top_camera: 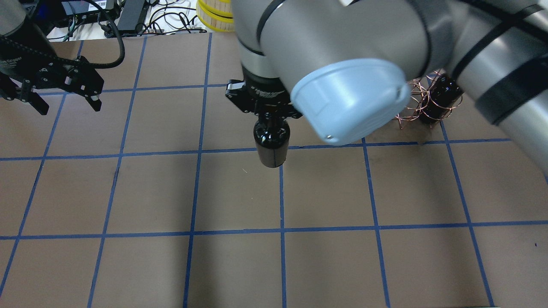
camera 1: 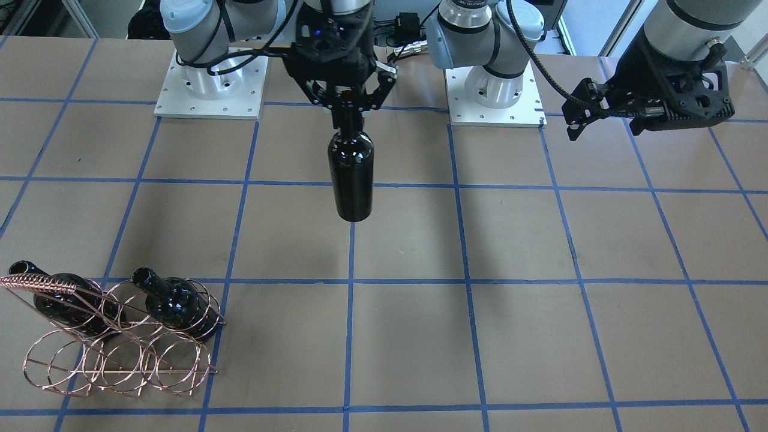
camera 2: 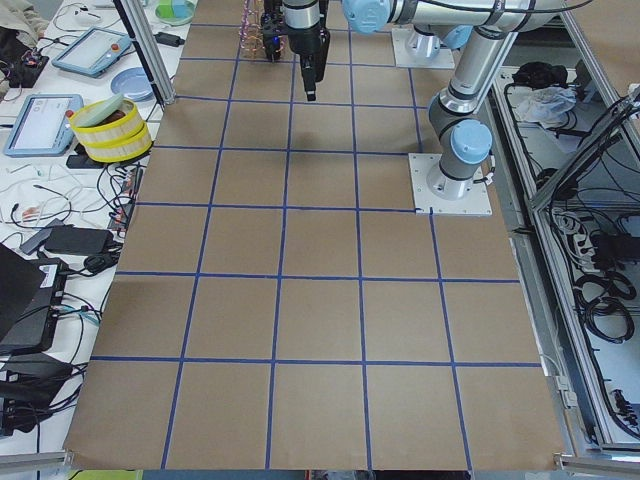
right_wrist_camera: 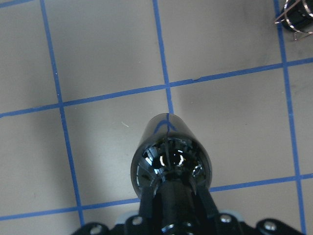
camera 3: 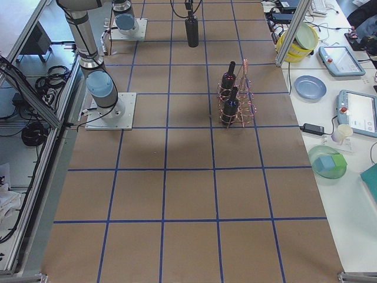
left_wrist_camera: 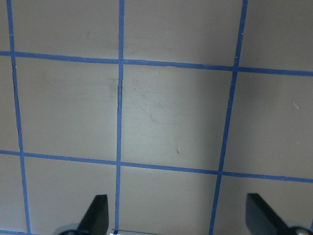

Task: Place wine into wine basket
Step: 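Lift the bottle with the right gripper and carry it to the copper basket, then lower the bottle into the empty slot of the copper basket with the right gripper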

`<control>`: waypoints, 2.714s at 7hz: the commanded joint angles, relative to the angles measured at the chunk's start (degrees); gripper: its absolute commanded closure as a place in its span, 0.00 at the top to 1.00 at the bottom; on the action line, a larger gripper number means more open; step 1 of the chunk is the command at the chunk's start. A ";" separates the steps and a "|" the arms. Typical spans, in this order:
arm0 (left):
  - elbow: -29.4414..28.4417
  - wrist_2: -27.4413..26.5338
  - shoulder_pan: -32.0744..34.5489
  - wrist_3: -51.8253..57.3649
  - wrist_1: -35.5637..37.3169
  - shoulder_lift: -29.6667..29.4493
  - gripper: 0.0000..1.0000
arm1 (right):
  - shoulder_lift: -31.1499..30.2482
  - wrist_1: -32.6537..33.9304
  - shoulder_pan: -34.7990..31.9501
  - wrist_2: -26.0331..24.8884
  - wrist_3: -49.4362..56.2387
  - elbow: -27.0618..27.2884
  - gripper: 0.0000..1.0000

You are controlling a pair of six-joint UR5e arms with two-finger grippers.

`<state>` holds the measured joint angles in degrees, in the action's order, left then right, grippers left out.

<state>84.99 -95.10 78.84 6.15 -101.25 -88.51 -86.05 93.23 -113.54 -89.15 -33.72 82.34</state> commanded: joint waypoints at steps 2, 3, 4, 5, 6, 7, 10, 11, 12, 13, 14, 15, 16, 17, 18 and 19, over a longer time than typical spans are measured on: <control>0.00 0.00 -0.09 0.00 0.00 0.00 1.00 | -5.70 -6.29 14.34 -1.63 15.04 -0.16 0.28; 0.00 0.09 0.00 0.00 0.00 0.09 1.00 | -6.06 -7.01 18.92 -1.38 20.92 -0.16 0.28; 0.00 0.00 0.00 0.00 0.00 0.09 1.00 | -6.06 -7.01 23.05 -1.20 26.03 -0.51 0.28; 0.00 0.00 0.00 0.00 0.00 0.09 1.00 | -5.88 -6.93 27.71 -1.02 32.86 -0.51 0.27; 0.00 0.09 0.00 0.00 0.09 0.09 1.00 | -5.80 -7.19 32.19 -0.59 36.41 -0.60 0.26; 0.00 0.00 0.09 0.00 0.00 0.09 1.00 | -5.53 -6.93 34.15 -0.67 40.02 -0.60 0.26; -0.09 0.96 1.05 -1.40 0.09 -0.26 1.00 | 1.11 -5.35 34.52 -0.67 42.51 -6.28 0.27; -0.09 2.80 2.88 -5.49 0.70 -0.96 1.00 | 3.50 -5.08 34.52 -1.19 45.99 -8.23 0.27; -0.18 2.55 6.38 -7.02 2.36 -1.31 1.00 | 4.91 -2.73 34.61 -1.02 47.25 -8.25 0.27; -0.09 2.55 9.89 -9.12 2.63 -1.06 1.00 | 6.93 -1.23 34.61 -0.67 47.26 -8.25 0.28; -0.18 2.38 12.89 -10.44 2.72 -0.36 1.00 | 7.91 -0.34 34.61 -0.76 48.04 -8.25 0.28; -0.09 2.38 14.40 -10.63 2.55 -0.44 1.00 | 8.96 0.62 34.61 -0.76 50.49 -8.16 0.28; -0.09 2.38 14.50 -10.81 2.55 -0.87 1.00 | 9.32 0.63 34.61 -0.67 50.51 -7.99 0.28; 0.00 2.29 14.50 -10.81 2.46 -0.62 1.00 | 9.41 0.63 34.61 -0.76 50.86 -7.64 0.29; -0.09 2.55 14.41 -10.64 3.07 -0.61 1.00 | 9.41 0.63 34.61 -0.76 50.95 -7.46 0.29; 0.00 2.72 14.33 -10.63 4.82 -1.05 1.00 | 9.41 0.55 34.61 -0.67 51.04 -6.94 0.29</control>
<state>84.94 -92.58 93.22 -4.52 -97.90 -89.25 -76.69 93.83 -78.93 -89.89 17.15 74.92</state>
